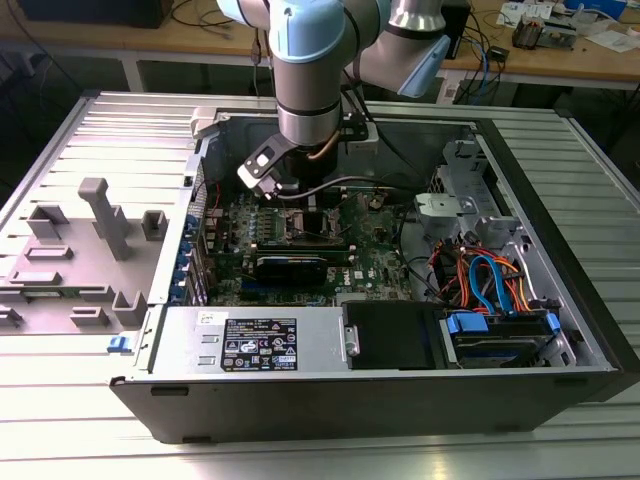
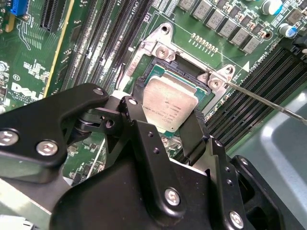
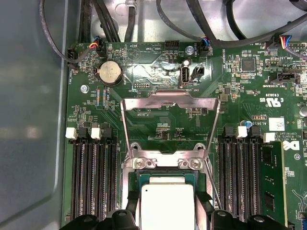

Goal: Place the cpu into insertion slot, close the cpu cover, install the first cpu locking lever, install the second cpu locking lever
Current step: 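Place the cpu into insertion slot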

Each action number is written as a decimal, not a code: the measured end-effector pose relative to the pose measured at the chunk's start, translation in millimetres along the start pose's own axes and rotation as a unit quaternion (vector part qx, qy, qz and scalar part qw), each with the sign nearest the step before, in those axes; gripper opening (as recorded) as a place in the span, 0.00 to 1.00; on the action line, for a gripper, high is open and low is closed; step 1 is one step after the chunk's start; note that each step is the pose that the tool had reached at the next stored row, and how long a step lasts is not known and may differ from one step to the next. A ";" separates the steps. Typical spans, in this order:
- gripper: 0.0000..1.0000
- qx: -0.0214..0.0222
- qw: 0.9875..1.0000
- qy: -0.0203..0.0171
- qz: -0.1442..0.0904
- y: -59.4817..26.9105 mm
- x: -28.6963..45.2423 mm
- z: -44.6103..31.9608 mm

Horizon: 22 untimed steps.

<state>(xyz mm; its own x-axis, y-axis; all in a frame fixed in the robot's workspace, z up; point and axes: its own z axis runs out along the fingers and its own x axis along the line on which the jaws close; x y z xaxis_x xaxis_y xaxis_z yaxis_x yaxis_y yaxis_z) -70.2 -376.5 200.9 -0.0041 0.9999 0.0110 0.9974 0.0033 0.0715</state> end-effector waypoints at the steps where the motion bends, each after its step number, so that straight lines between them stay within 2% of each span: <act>1: 0.54 0.000 1.000 0.000 0.000 -0.1 0.0 0.1; 22: 0.54 0.000 1.000 0.000 0.000 -0.4 0.0 2.7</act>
<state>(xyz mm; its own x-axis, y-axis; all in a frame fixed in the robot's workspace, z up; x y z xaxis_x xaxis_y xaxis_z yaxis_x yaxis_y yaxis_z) -70.3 -376.5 198.2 -0.0033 0.9999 0.0112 0.9974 0.0025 0.0716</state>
